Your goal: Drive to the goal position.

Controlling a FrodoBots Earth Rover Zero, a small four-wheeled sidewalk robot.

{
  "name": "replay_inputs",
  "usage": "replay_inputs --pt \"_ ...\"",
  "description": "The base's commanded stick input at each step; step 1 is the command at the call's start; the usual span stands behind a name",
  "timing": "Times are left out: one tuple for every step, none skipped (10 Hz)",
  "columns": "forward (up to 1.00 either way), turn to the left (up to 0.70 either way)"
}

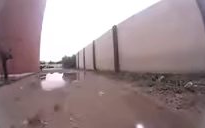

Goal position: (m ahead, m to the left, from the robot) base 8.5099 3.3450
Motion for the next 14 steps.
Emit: replay_inputs --pt "0.7 0.0" --pt "0.7 0.0" --pt "0.7 0.0" --pt "0.7 0.0" --pt "0.7 0.0" --pt "0.7 0.0" --pt "0.7 0.0" --pt "0.7 0.0" --pt "0.7 0.0" --pt "0.7 0.0" --pt "0.7 0.0" --pt "0.7 0.0" --pt "0.7 0.0" --pt "0.7 0.35"
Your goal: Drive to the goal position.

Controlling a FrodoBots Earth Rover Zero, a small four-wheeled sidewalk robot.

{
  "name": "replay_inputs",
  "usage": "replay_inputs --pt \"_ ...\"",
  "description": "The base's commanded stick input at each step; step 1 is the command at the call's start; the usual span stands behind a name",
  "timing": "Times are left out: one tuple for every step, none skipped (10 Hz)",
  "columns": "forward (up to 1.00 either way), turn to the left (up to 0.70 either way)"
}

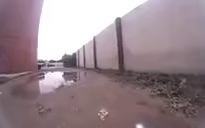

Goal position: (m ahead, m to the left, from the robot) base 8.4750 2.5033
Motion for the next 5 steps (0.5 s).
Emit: replay_inputs --pt "0.7 0.35" --pt "0.7 0.35" --pt "0.7 0.17" --pt "0.7 0.35" --pt "0.7 0.35"
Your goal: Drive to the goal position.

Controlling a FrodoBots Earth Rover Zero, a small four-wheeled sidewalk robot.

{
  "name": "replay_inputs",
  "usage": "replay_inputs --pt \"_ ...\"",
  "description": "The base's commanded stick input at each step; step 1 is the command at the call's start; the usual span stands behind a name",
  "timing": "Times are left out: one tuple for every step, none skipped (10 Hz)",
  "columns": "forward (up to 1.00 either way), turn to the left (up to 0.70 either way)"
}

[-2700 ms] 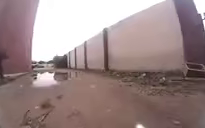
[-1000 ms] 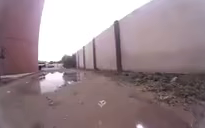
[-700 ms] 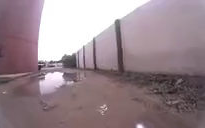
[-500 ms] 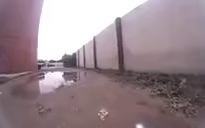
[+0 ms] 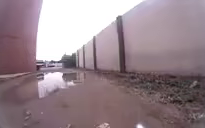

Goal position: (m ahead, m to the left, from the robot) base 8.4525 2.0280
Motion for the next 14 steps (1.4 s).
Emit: replay_inputs --pt "0.7 0.17" --pt "0.7 0.0" --pt "0.7 0.0" --pt "0.7 0.0" --pt "0.7 0.0" --pt "0.7 0.0" --pt "0.7 0.0" --pt "0.7 0.0" --pt "0.7 0.0" --pt "0.7 0.0" --pt "0.7 0.0" --pt "0.7 0.0" --pt "0.7 0.0" --pt "0.7 0.0"
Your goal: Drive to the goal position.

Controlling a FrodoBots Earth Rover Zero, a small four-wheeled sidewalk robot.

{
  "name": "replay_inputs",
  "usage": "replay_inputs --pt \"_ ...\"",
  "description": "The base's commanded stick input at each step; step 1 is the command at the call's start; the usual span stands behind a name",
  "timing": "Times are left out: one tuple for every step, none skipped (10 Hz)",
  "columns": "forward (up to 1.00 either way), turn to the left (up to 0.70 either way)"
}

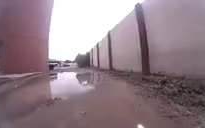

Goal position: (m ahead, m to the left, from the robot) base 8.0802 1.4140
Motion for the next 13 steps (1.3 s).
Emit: replay_inputs --pt "0.7 0.0" --pt "0.7 0.0" --pt "0.7 0.0" --pt "0.7 0.0" --pt "0.7 0.0" --pt "0.7 0.0" --pt "0.7 0.0" --pt "0.7 0.0" --pt "0.7 0.0" --pt "0.7 0.0" --pt "0.7 0.0" --pt "0.7 0.0" --pt "0.7 0.0"
